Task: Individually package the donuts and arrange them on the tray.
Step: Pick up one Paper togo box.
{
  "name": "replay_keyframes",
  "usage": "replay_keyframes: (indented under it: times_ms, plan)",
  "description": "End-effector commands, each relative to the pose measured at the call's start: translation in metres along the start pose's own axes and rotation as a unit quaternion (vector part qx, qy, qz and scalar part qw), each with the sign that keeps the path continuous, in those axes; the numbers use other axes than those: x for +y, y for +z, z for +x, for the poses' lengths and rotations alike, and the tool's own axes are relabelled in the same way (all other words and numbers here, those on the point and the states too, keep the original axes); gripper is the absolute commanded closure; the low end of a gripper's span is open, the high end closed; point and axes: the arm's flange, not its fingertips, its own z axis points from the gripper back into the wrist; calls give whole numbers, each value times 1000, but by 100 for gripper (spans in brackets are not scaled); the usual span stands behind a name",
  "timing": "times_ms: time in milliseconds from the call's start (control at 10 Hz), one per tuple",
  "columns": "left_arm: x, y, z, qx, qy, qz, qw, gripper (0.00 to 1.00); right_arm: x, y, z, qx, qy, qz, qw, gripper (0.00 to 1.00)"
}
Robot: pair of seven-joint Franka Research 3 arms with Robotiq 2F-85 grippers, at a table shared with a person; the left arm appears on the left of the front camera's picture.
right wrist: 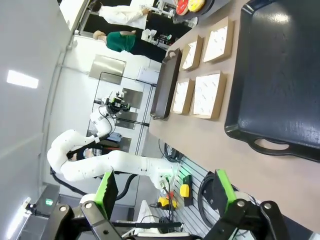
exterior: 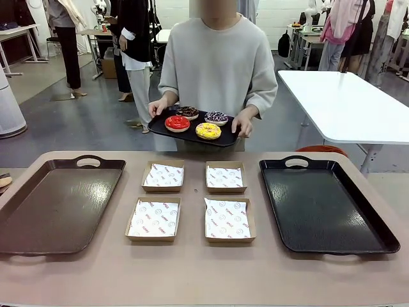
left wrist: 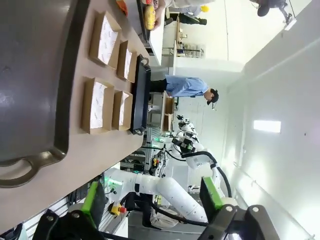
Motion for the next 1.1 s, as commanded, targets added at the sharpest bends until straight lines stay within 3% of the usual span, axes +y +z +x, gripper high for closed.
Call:
replay_keyframes:
  times_ms: [0, 100, 1000]
  plan:
    - [-1, 10, -10, 4, -47, 7, 999, 0, 20, -17, 3, 0, 29, -7, 1000, 0]
    - [0, 0, 0, 0, 0, 0, 1000, 0, 0, 0, 0, 0, 0, 0, 1000, 0]
    - [0, 0, 0, 0, 0, 0, 1000, 0, 0, 0, 0, 0, 0, 0, 1000, 0]
